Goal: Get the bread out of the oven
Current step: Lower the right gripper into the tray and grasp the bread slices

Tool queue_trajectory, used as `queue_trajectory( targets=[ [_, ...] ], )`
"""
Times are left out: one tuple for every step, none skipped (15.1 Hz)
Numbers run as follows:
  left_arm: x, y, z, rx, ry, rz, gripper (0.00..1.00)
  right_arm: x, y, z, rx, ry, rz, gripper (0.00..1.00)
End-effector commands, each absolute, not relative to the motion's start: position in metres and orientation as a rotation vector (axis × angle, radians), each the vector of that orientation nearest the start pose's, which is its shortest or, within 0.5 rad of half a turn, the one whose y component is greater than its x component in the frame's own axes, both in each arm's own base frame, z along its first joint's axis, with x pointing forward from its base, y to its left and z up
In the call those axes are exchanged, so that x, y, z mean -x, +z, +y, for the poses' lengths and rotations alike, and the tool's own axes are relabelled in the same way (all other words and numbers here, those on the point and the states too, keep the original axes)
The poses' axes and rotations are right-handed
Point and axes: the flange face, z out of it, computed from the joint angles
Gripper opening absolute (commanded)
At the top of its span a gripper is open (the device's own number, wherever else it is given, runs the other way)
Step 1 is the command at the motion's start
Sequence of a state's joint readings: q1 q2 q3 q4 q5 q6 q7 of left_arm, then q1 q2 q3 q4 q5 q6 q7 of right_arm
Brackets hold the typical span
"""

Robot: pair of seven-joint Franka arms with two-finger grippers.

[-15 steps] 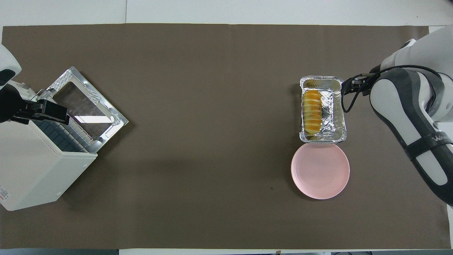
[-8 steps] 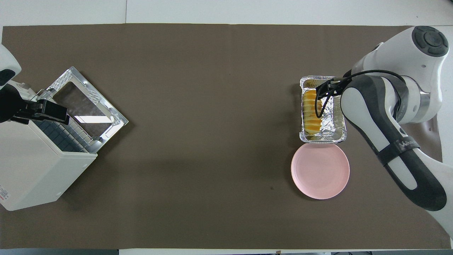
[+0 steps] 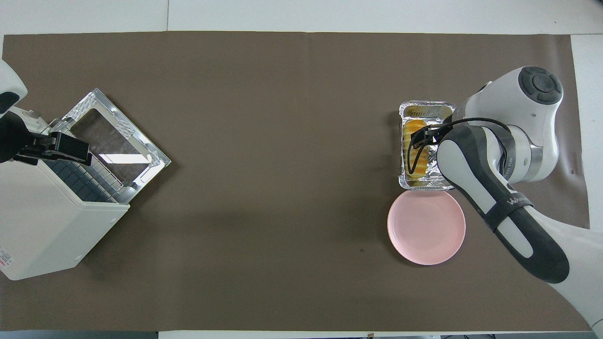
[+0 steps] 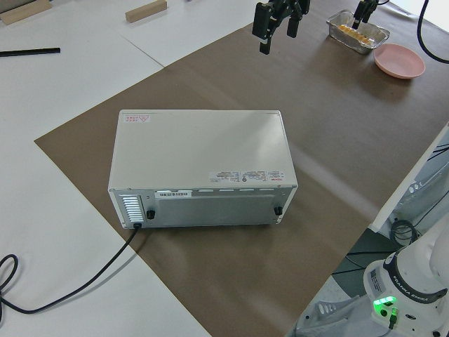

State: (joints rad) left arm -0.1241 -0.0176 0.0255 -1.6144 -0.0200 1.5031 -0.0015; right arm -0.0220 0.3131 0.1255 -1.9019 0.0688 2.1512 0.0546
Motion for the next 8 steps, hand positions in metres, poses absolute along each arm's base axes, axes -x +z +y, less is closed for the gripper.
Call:
queue_trajectory(
  targets=[
    [-0.534,0.613,-0.054,3.167,0.124,0.135,1.0,-0.597,0.334,0.074,3.051,0.078,0.014,0.93],
    [-0.534,0.613,-0.054,3.167,0.124,0.137,1.0,-0.596,0.333,0.076,3.052,0.073,0.01,0.92],
    [-0.533,0.613,-0.054,3.167,0.122,0.135,1.0,-0.594,0.33,0.077,3.052,0.078,0.008,0.9],
    [-0.533,0.613,-0.054,3.167,0.122,0.135,1.0,-0.593,0.327,0.076,3.052,0.069,0.011,0.88],
    [-0.534,0.613,-0.054,3.167,0.124,0.135,1.0,-0.59,0.324,0.075,3.053,0.059,0.013,0.85],
    [-0.533,0.613,-0.054,3.167,0.122,0.135,1.0,-0.589,0.322,0.076,3.053,0.052,0.011,0.82],
    [-0.534,0.613,-0.054,3.167,0.124,0.135,1.0,-0.587,0.32,0.076,3.054,0.054,0.012,0.78],
    [-0.534,0.613,-0.054,3.167,0.124,0.135,1.0,-0.587,0.319,0.076,3.055,0.056,0.01,0.7]
  ],
)
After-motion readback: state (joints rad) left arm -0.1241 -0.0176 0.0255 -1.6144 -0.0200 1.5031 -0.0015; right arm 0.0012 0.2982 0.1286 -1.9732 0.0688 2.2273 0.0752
